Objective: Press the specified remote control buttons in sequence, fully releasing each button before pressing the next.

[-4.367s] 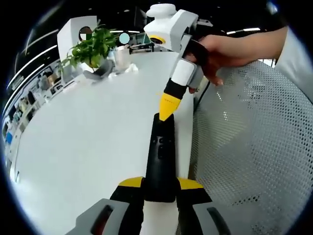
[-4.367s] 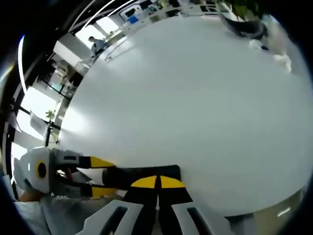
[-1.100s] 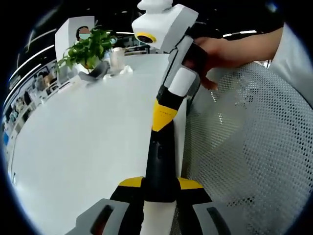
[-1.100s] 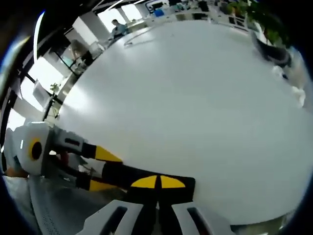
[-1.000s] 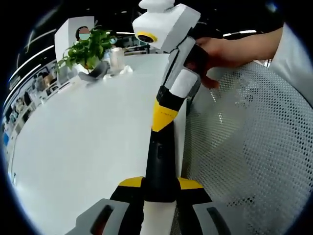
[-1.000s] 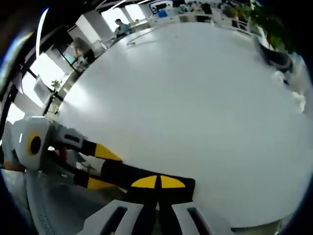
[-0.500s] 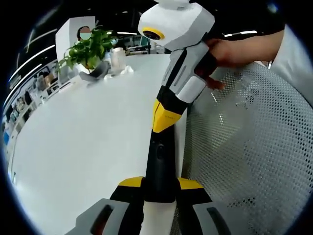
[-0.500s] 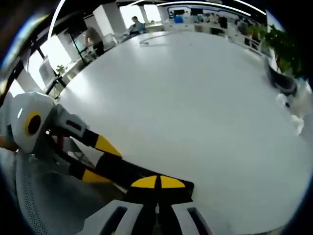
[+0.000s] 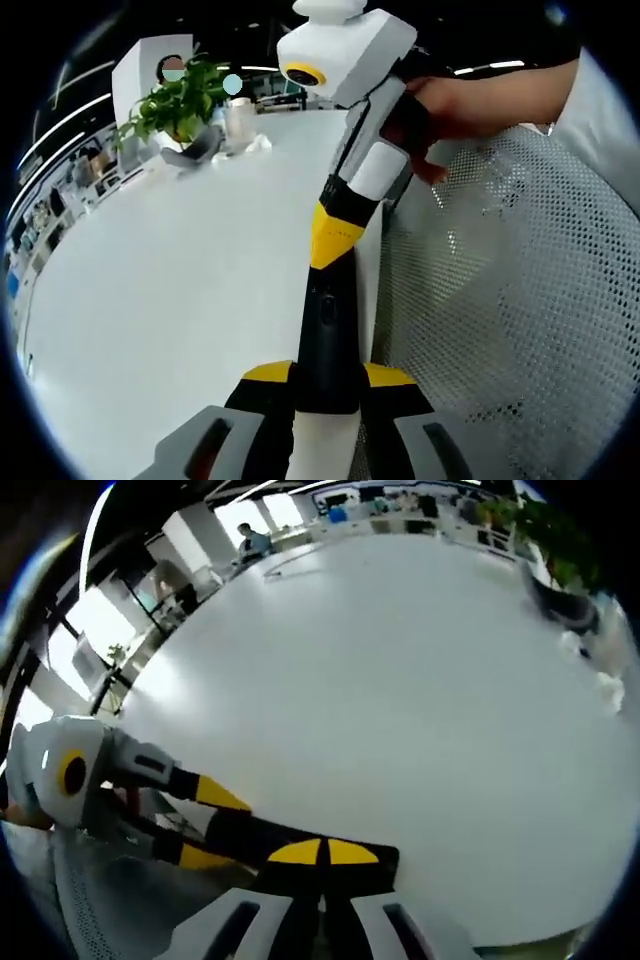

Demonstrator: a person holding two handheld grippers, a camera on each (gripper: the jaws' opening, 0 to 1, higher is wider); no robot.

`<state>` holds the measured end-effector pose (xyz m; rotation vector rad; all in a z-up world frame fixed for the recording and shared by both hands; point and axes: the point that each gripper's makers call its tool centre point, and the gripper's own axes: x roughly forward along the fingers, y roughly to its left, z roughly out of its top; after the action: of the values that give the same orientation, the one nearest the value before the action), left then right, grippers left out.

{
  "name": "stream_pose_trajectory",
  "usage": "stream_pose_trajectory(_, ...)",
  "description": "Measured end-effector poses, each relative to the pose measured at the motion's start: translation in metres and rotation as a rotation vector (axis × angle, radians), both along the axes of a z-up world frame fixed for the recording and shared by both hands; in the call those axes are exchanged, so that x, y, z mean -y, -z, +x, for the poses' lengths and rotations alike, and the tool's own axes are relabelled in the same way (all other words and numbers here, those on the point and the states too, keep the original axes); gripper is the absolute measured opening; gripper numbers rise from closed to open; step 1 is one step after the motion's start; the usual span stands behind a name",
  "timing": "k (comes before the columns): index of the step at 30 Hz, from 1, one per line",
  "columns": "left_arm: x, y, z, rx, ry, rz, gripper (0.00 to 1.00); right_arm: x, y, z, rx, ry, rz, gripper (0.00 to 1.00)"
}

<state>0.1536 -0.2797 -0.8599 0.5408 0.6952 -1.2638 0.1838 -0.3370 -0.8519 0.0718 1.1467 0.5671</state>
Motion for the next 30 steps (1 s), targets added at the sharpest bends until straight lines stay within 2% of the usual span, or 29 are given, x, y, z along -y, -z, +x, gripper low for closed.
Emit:
stream_pose_trajectory(7,0.000,0.000,-0.001,0.001,0.001,0.001,0.24,0.000,-0.001,-0.003,-0.025,0.020,0.005,0.00)
stream_pose_trajectory(10,-0.001,0.000,0.000,0.000,0.003,0.002,0.24,-0.003,-0.002,-0.008,-0.086,0.034,0.032,0.00)
stream_pose_trajectory(18,-0.001,-0.001,0.000,0.002,0.005,0.004,0.24,-0.010,-0.006,-0.016,-0.157,0.046,0.095,0.00)
stream_pose_trajectory(30,0.000,0.000,0.000,-0.001,0.003,-0.001,0.24,-0.009,0.000,-0.018,-0.135,-0.005,0.039,0.00)
